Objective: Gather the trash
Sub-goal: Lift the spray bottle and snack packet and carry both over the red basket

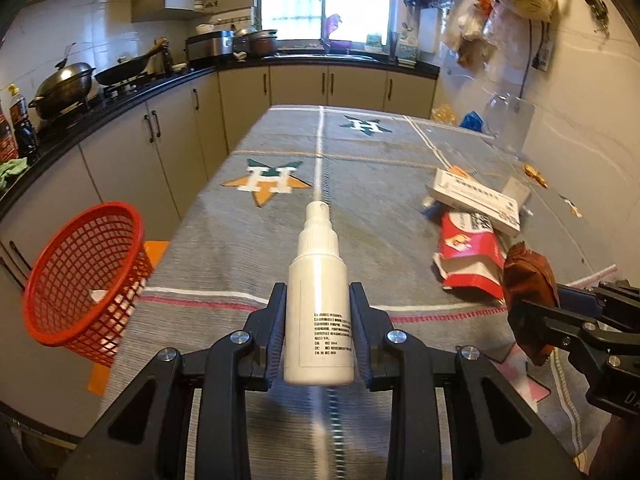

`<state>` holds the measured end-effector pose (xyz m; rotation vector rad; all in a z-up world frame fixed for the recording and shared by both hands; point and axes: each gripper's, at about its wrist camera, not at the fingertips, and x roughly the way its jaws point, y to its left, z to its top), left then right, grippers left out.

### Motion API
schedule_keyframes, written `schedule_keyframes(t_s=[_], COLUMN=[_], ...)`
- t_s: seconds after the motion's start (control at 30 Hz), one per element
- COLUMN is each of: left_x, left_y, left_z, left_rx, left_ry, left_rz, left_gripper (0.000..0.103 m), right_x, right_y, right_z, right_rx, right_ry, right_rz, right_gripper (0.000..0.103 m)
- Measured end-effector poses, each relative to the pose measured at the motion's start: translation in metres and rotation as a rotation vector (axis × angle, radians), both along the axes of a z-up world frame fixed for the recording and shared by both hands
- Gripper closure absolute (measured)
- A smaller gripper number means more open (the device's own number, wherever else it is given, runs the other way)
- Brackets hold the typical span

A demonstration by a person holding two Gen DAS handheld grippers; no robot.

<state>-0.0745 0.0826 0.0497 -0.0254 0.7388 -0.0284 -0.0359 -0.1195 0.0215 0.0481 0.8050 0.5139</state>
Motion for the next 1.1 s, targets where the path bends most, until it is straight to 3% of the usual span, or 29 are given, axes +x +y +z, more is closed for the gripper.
schedule_keyframes(t_s=[0.7,1.1], left_x=[-0.007,-0.016], left_y=[0.064,0.103], left_z=[0.017,0.022], left_rx=[-0.022,-0.032], left_ry=[-0.050,-0.065], left_rz=[0.132,0.215], left_gripper=[0.074,0.074], right_x=[0.024,0.035], right_y=[0.049,0.103], right_z=[0.029,0.041], right_rx=[0.007,0.012], right_ry=[-0.017,-0.020], right_rz=[0.096,0.191], right_gripper=[0.067,0.067])
